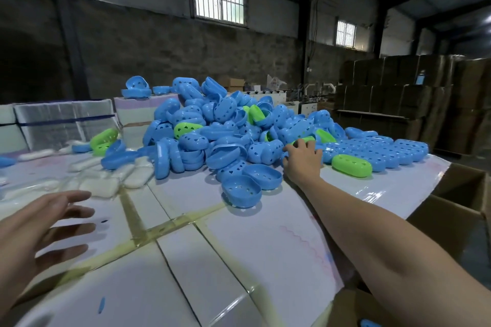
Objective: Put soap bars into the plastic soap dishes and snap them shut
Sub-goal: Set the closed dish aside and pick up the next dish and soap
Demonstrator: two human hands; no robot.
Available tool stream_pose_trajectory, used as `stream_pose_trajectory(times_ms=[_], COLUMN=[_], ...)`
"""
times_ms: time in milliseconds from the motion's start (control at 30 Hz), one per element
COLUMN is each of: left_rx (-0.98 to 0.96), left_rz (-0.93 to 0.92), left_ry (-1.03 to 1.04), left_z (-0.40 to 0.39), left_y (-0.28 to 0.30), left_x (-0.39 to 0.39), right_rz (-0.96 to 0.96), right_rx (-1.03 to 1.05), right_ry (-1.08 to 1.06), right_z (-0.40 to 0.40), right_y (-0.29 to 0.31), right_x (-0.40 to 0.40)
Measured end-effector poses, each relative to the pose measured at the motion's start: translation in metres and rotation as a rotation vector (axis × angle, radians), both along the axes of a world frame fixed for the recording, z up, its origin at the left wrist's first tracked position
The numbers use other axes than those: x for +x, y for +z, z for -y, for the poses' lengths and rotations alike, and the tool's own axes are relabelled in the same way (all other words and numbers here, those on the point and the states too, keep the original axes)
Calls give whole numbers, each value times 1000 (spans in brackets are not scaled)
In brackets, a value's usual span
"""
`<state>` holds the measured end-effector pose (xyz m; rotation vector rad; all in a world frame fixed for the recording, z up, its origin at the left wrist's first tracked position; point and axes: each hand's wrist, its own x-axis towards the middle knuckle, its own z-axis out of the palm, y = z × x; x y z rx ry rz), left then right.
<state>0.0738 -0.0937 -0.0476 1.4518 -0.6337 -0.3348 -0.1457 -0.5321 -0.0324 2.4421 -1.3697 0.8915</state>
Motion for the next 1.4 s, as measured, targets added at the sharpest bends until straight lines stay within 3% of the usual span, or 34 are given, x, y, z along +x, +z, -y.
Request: stream_pose_trajectory(times_ms=[300, 467, 600, 667, 800, 1033, 1233, 1400], left_rx=[30, 24, 9, 1, 23, 93, 329, 927], left_rz=[88, 59, 8, 25, 44, 77, 202, 440], left_ry=[63, 139, 227, 265, 360, 452, 596, 778], left_z=[-7, -13, -15, -18, -27, -37, -78, -143], left_y=[10, 24, 32, 35, 34, 31, 39, 56], left_x=[-20, -37, -42, -42, -34, -16, 22, 53], right_rz=[205, 380, 206, 139, 277, 267, 112, 87], right_rx=[-3, 208, 362, 370, 419, 443, 482, 490], right_ry=[442, 815, 1060, 1111, 1107, 1214, 1277, 1343], right_z=[-97, -201, -282, -310, -332, -325, -330, -335], right_y=[47, 61, 59, 57, 26, 7, 4, 5], right_x=[52, 103, 141, 157, 173, 165, 161, 158])
